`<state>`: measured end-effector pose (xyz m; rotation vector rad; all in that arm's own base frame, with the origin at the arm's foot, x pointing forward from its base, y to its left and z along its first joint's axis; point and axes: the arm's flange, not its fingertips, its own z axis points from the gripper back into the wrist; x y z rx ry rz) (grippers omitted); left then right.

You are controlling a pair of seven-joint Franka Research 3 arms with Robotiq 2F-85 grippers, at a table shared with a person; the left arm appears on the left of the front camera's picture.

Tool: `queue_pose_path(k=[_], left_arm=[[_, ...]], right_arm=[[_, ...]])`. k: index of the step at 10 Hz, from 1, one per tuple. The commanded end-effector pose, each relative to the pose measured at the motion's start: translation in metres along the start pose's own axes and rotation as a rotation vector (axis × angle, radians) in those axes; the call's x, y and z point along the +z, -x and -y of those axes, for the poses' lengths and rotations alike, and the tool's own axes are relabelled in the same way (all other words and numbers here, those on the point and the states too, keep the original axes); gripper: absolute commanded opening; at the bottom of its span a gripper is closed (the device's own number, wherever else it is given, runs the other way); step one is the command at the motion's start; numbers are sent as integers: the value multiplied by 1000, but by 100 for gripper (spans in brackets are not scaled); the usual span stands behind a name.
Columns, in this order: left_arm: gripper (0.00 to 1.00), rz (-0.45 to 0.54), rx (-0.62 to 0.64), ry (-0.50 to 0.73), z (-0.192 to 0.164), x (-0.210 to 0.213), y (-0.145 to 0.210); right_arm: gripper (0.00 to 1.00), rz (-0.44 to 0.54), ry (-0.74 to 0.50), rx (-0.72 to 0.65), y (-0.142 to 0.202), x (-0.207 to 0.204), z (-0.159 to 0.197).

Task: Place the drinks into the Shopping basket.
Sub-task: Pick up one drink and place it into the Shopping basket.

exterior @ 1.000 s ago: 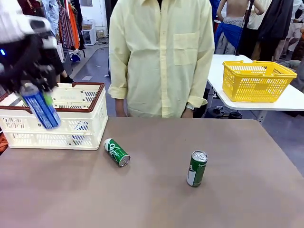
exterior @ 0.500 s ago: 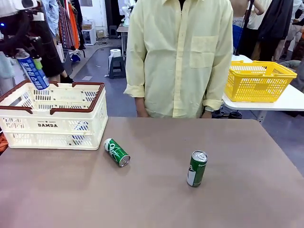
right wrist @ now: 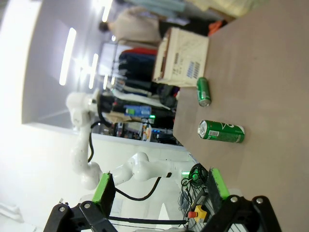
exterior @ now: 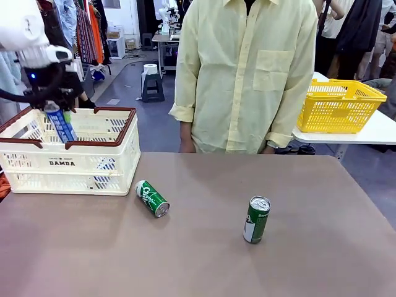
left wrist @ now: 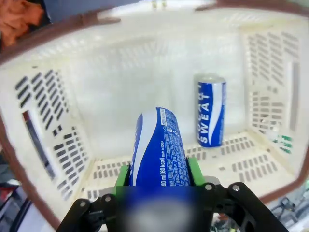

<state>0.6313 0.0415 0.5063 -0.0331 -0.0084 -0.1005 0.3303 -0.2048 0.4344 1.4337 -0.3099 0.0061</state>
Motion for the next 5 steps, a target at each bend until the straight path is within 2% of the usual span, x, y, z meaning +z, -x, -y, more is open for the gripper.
queue_pose_path(k=[1,5], left_arm=[[0,5,18,26,1,-22,1],[0,-89,7,38,9,-86,6]], right_arm=[[100,6,-7,-16,-2,-1,-6],[100,6,-7,-16,-2,-1,-6]])
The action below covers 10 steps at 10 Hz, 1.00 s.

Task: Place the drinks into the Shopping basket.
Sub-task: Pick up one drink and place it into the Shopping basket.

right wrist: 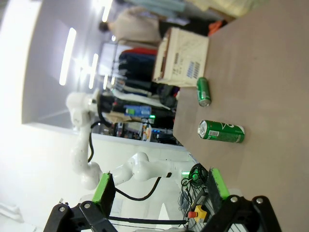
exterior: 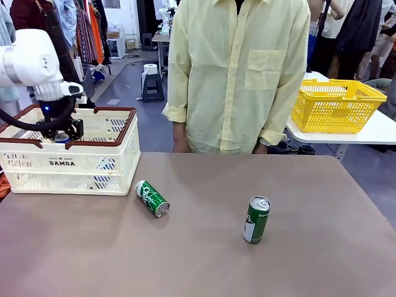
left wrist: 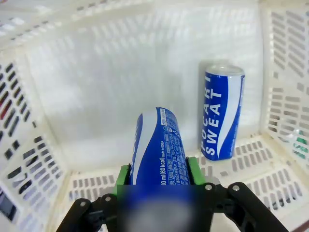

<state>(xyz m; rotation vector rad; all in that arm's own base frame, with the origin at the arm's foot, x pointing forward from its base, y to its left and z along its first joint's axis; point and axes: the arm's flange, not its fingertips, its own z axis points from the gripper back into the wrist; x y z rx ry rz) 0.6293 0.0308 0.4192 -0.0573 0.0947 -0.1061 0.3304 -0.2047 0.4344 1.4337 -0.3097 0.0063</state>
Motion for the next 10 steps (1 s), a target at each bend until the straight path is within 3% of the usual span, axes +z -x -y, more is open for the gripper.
queue_pose_path(k=[1,2,3,4,7,10], left_arm=[[0,3,11,21,4,0,5],[2,-4,18,19,5,-1,5],[60,-13,18,15,7,2,6],[100,-10,15,26,8,5,7],[100,30,7,17,17,22,16],[100,206,37,112,30,104,75]], right_arm=[[100,7,-7,-16,-2,-1,-6],[100,7,-7,-16,-2,-1,-6],[100,7,-7,-16,-2,-1,-6],[100,7,-7,-16,-2,-1,-6],[100,7,-7,-16,-2,-1,-6],[100,7,-7,-16,-2,-1,-6]])
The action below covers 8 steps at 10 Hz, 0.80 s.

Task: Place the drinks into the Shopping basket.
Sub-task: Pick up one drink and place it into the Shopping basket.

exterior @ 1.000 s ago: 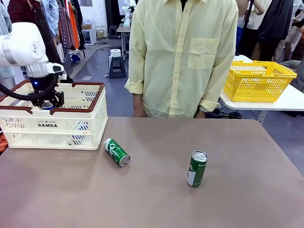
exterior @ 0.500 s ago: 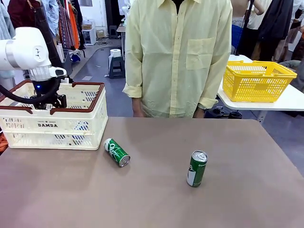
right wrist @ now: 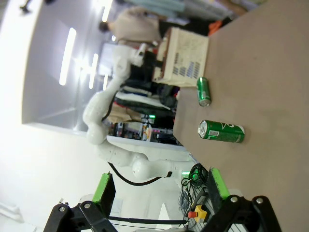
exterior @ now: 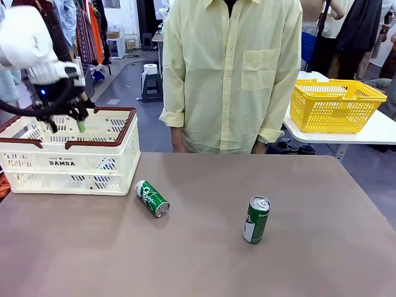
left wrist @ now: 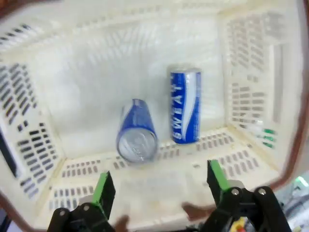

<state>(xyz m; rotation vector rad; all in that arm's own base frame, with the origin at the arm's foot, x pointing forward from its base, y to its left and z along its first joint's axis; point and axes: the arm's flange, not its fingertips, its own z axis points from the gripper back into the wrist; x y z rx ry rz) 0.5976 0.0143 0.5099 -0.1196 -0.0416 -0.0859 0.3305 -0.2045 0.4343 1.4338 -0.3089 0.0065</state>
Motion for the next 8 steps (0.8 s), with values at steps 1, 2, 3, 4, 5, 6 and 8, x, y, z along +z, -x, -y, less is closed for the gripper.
queue_pose_path(k=[1,2,3,4,5,6,8], left_arm=[[100,130,52,105,12,69,69],[100,133,39,180,19,104,109],[100,102,-105,316,27,117,148],[100,84,-139,408,27,116,182],[100,143,-113,514,8,108,213],[100,198,-151,735,-24,93,253],[100,334,-71,1011,-74,52,303]], right_arm=[[100,7,-7,-16,-2,-1,-6],[100,7,-7,-16,-2,-1,-6],[100,7,-7,-16,-2,-1,-6],[100,7,-7,-16,-2,-1,-6],[100,7,-7,-16,-2,-1,-6],[100,7,-7,-16,-2,-1,-6],[100,7,-7,-16,-2,-1,-6]])
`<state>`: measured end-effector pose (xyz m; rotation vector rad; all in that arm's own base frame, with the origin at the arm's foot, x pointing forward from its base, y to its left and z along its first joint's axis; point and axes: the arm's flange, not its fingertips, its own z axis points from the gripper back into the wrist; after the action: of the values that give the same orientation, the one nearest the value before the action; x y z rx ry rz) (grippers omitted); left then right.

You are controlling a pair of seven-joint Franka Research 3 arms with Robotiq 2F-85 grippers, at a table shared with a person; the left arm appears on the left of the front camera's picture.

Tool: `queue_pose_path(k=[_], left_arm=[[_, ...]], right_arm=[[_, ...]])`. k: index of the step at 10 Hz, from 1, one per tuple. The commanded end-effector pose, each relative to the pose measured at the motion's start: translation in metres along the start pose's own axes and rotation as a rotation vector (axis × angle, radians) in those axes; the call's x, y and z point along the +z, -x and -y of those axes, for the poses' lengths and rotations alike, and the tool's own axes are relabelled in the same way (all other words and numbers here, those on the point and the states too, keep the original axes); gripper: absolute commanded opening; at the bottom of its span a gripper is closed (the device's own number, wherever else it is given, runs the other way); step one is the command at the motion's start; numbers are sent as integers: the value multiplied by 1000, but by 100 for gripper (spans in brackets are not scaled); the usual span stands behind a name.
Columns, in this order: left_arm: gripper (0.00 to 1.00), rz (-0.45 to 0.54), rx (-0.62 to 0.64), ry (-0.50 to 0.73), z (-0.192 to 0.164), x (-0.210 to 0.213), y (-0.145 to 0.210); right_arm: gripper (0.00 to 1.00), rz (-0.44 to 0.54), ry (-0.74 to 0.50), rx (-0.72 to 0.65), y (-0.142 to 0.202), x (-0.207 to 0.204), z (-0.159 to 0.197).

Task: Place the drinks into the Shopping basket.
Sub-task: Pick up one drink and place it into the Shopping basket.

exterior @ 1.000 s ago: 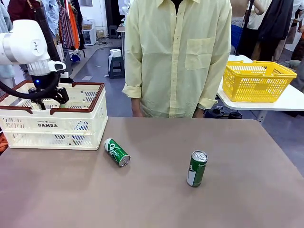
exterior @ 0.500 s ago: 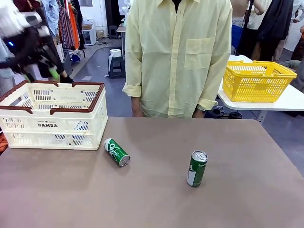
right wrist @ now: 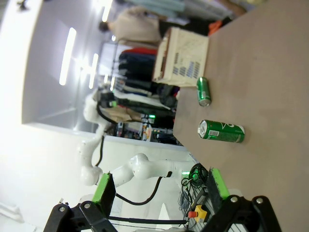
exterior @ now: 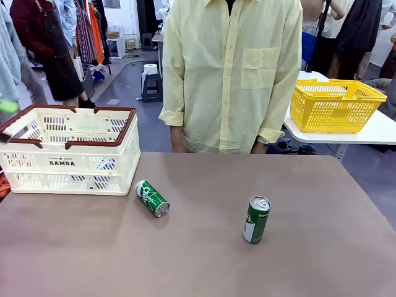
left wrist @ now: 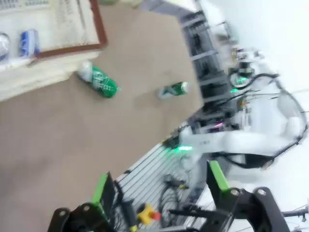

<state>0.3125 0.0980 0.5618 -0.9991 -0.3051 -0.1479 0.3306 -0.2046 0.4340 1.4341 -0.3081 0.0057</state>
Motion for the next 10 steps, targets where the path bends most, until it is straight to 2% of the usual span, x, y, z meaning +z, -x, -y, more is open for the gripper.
queue_pose_path(k=[1,2,3,4,10], left_arm=[[100,113,71,195,-51,12,39],[100,114,74,296,-70,13,50],[100,66,101,323,-80,11,46],[100,118,73,212,-61,15,56],[100,118,73,212,-61,15,56]], right_arm=[[100,8,-7,-15,-2,-1,-6],[100,8,-7,-15,-2,-1,-6],[100,8,-7,-15,-2,-1,-6],[100,8,-7,-15,-2,-1,-6],[100,8,-7,-15,-2,-1,-6]])
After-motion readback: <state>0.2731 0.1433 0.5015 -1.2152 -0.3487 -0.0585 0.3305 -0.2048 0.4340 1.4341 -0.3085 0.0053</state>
